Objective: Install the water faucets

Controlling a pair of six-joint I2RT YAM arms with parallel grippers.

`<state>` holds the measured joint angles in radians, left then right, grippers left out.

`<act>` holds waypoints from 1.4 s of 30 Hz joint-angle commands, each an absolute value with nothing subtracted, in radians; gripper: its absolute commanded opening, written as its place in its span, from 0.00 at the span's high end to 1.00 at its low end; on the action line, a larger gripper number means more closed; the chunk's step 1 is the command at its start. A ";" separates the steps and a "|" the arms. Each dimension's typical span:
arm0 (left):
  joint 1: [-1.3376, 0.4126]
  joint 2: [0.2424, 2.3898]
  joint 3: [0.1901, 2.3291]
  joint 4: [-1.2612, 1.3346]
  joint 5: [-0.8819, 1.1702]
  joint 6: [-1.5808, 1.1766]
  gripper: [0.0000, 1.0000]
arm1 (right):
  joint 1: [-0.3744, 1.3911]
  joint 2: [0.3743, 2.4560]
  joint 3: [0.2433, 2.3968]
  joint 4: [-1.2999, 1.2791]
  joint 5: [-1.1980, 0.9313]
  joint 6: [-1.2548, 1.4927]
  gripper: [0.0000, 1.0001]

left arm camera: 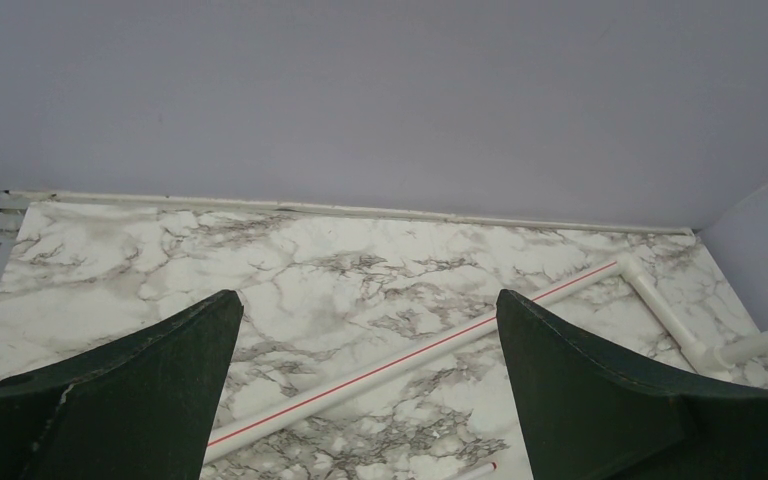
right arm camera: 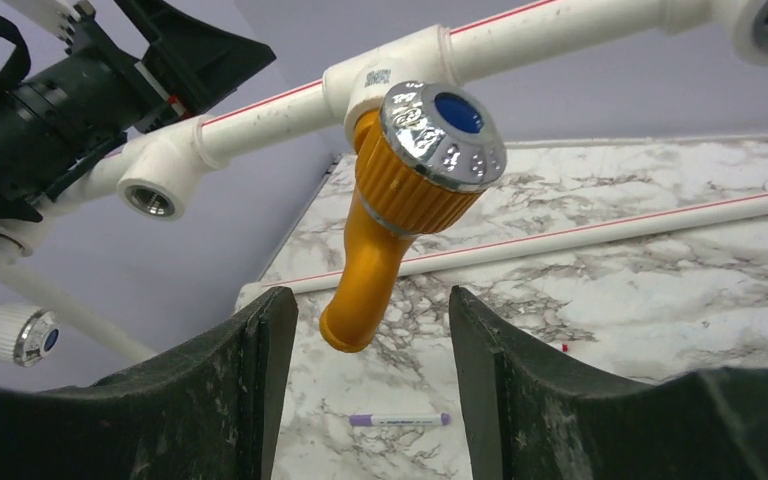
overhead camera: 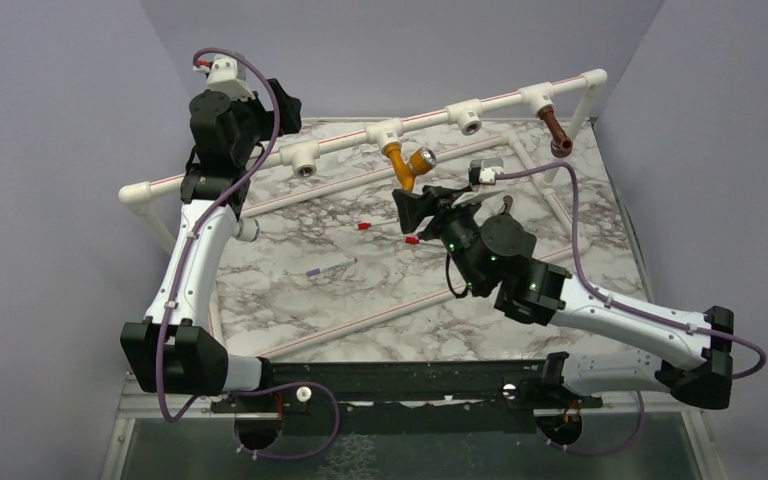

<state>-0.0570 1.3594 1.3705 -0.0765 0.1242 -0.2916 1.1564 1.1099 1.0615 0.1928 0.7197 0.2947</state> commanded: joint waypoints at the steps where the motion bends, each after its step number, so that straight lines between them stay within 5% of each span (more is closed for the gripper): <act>1: -0.016 1.415 1.296 -0.222 0.167 -0.296 0.01 | 1.147 1.176 1.137 0.219 0.793 0.417 0.39; 19: -0.036 1.391 1.374 -0.218 0.196 -0.342 0.01 | 1.088 1.296 1.200 0.260 0.809 0.592 0.56; 23: -0.035 1.387 1.398 -0.212 0.218 -0.382 0.01 | 1.080 1.297 1.161 0.303 0.834 0.631 0.69; 26: -0.036 1.368 1.417 -0.214 0.231 -0.407 0.01 | 1.073 1.305 1.151 0.298 0.841 0.691 0.97; 27: -0.036 1.355 1.425 -0.214 0.233 -0.411 0.01 | 1.070 1.304 1.144 0.297 0.848 0.717 0.99; 42: -0.035 1.224 1.549 -0.242 0.346 -0.525 0.01 | 0.990 1.288 1.040 0.319 0.907 1.225 0.99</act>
<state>-0.0391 1.2781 1.5314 -0.2539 0.2604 -0.4614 1.0500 1.2819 1.0786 0.3435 0.7563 0.9123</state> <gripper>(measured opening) 0.989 0.318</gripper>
